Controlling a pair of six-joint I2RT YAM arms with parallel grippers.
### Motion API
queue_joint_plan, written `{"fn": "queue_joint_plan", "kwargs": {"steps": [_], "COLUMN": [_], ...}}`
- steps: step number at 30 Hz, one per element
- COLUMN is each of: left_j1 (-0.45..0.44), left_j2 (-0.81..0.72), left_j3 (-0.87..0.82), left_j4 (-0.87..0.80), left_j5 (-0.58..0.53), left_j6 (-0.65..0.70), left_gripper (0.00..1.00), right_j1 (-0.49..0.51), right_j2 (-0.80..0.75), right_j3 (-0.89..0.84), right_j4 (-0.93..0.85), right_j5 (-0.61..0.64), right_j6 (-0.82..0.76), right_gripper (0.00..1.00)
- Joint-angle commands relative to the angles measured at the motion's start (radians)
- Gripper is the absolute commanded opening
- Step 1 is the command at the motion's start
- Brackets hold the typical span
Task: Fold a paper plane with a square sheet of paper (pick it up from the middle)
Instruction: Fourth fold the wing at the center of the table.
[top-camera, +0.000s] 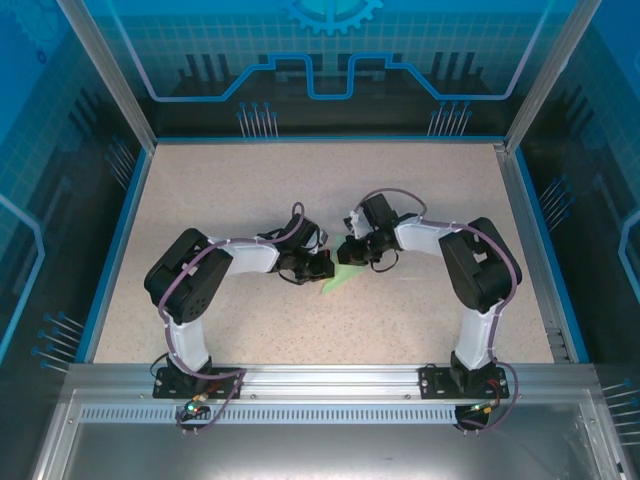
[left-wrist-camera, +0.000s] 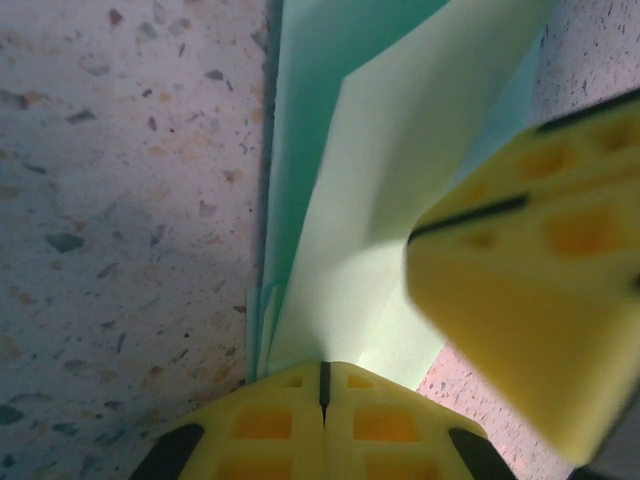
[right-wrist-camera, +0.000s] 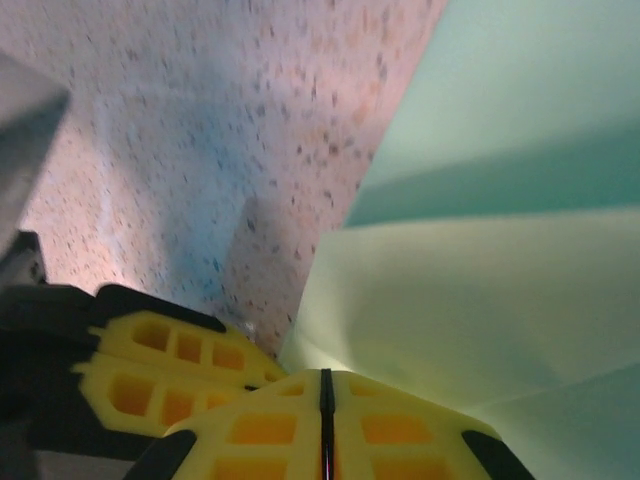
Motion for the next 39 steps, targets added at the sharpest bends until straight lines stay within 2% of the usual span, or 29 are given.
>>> {"fn": "queue_joint_plan", "kwargs": {"steps": [1,6,16,25,31,39], "left_j1": [-0.005,-0.006,-0.006,-0.012,-0.014,-0.016], "left_j2": [0.046,0.046,0.046,0.05,0.049,0.048], "left_j3": [-0.023,-0.026,-0.032,-0.028,-0.023,-0.012], "left_j4": [-0.147,-0.15,-0.172,-0.172,-0.175,-0.216], "left_j5": [-0.084,-0.087,-0.099,-0.099,-0.099,-0.118], "left_j6": [0.014,0.014,0.024,0.025,0.023,0.026], "left_gripper": [0.0,0.0,0.0,0.0,0.0,0.0], "right_j1": [0.017,0.006,-0.09,-0.052,0.006,-0.023], "right_j2": [0.029,0.067,0.06,-0.038,0.016,0.071], "right_j3": [-0.018,-0.005,0.051,0.003,0.014,0.03], "right_j4": [0.01,-0.023,-0.033,-0.008,0.007,-0.002], "right_j5": [-0.016,0.02,0.067,0.002,0.006,0.033], "right_j6": [0.007,-0.011,-0.013,0.003,0.015,-0.004], "right_gripper": [0.08,0.06,0.06,0.07,0.07,0.07]}}
